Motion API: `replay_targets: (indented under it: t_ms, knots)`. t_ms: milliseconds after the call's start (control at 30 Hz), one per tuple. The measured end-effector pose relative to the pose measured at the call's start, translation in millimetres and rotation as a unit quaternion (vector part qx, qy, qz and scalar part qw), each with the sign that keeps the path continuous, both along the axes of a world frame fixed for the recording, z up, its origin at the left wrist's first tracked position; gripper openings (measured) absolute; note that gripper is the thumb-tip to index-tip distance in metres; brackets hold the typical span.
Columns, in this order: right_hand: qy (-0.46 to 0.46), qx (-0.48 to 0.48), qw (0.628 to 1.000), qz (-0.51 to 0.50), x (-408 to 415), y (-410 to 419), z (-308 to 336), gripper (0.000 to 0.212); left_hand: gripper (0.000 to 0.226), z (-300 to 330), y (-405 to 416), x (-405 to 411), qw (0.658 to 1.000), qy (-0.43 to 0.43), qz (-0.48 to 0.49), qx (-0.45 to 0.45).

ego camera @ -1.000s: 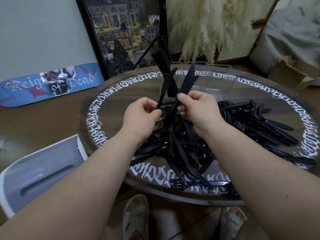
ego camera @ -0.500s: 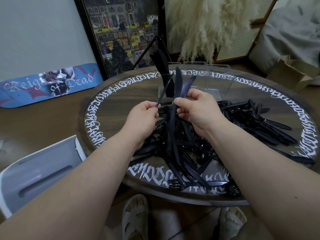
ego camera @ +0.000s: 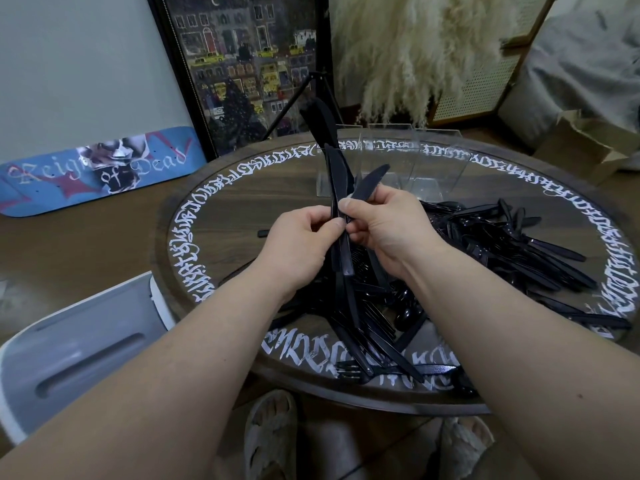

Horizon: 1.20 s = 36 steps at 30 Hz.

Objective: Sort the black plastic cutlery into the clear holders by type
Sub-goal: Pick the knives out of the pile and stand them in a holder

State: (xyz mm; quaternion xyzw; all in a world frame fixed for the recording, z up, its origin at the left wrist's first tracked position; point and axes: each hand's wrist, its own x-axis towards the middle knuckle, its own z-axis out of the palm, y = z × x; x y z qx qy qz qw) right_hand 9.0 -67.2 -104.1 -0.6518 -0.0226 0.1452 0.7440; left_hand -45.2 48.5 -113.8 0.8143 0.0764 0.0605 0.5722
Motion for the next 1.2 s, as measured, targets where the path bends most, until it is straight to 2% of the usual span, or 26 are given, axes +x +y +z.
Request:
replay_targets:
  t_ms: [400, 533, 767, 833, 900, 1000, 1200]
  knots:
    - [-0.018, -0.021, 0.999, -0.031, -1.8, 3.3, -0.3, 0.016, 0.019, -0.9, 4.0, -0.6, 0.999, 0.005, -0.028, -0.02]
    - [-0.033, -0.045, 0.998, -0.039, -1.2, 3.7, -0.6, 0.015, 0.017, 1.0, 0.5, -0.8, 0.999, 0.001, -0.016, -0.047]
    - [-0.049, -0.097, 0.994, -0.008, -2.8, 3.9, -0.8, 0.017, 0.023, -2.2, 5.9, 5.7, 0.998, 0.01, 0.051, -0.019]
    - [-0.012, -0.072, 0.997, -0.01, -0.5, 2.9, 1.9, 0.016, 0.025, -3.3, 8.5, 6.9, 0.999, 0.017, 0.046, 0.009]
    - [0.02, -0.034, 0.999, -0.003, 1.4, 0.8, 5.6, 0.011, 0.025, -4.8, 9.3, 5.8, 0.999, 0.035, 0.033, -0.003]
    - [0.028, -0.005, 0.999, 0.025, 0.3, -1.5, 6.7, 0.01, 0.028, -6.1, 10.1, 4.2, 0.998, 0.06, 0.009, -0.02]
    - [0.043, 0.076, 0.995, 0.053, -1.9, -1.9, 9.8, 0.006, 0.032, -2.5, 14.0, 1.0, 0.999, 0.043, 0.014, -0.028]
